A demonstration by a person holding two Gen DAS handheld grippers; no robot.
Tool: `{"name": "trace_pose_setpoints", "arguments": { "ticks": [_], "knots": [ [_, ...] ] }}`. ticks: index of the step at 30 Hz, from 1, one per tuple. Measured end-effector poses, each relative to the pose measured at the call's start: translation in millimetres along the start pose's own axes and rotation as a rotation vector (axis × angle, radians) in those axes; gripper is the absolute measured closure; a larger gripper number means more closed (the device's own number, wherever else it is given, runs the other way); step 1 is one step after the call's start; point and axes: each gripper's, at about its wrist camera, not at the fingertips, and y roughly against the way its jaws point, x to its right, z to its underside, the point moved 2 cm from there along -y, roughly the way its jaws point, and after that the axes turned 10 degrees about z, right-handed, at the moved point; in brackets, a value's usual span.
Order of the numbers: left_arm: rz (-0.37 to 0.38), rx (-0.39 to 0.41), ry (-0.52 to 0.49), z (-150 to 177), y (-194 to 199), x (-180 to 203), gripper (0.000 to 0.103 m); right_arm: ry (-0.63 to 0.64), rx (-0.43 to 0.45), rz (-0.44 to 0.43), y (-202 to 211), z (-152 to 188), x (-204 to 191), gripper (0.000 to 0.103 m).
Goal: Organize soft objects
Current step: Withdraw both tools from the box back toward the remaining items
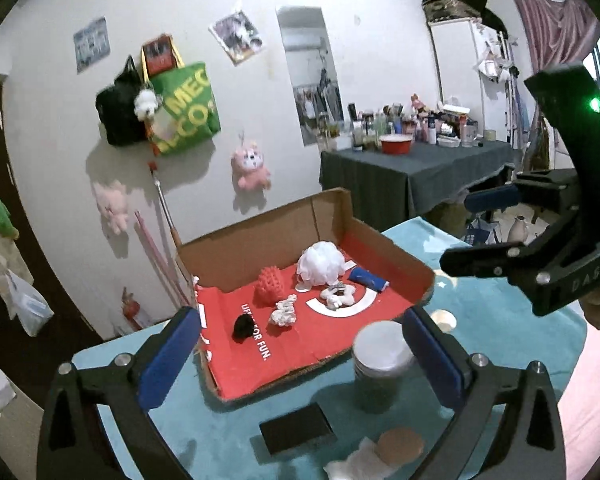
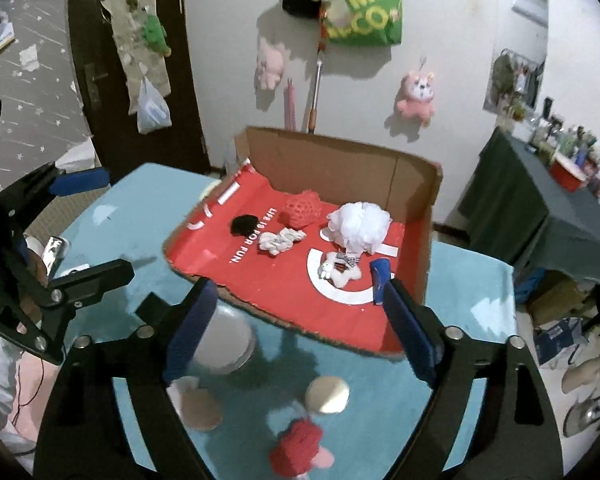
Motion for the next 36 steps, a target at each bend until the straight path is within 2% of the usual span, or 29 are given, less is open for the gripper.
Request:
{"name": "trace_pose_setpoints", "arguments": {
  "ticks": [3, 7, 9, 15, 21, 29, 36],
  "knots": [
    [-0.013, 0.039, 0.010, 11.4, 17.9, 12.3, 0.000, -0.016, 0.047, 0.015, 25.2, 12.6, -7.7, 0.009],
    [0.000, 0.082, 0.083, 27.9, 35.8, 19.5, 0.000, -0.041, 0.099, 0.044, 52.5, 31.6, -15.5, 0.009],
    [-0.021, 0.109, 0.090, 36.7, 44.1, 24.1, 0.000, -0.044, 0.130, 0.060, 65.6, 43.2, -19.7, 0.009],
    [-0.016, 0.152, 0.153, 64.4, 53.7, 36.8, 0.000, -0.070, 0.180, 0.100, 87.5, 78.7, -29.1, 0.008],
    [-0.043, 0.164, 0.145, 92.7, 48.4, 51.4, 0.000, -0.049, 0.236, 0.168, 92.3, 116.5, -45.1, 0.008],
    [-0.099, 0.206, 0.167, 125.1, 38.0, 63.2, 0.000, -0.128, 0.295, 0.263, 82.3, 157.9, -47.5, 0.008],
    [-0.083, 0.199, 0.238, 153.4, 19.4, 61.7, 0.000, -0.164, 0.313, 0.305, 61.5, 189.6, -49.4, 0.008]
  ]
}}
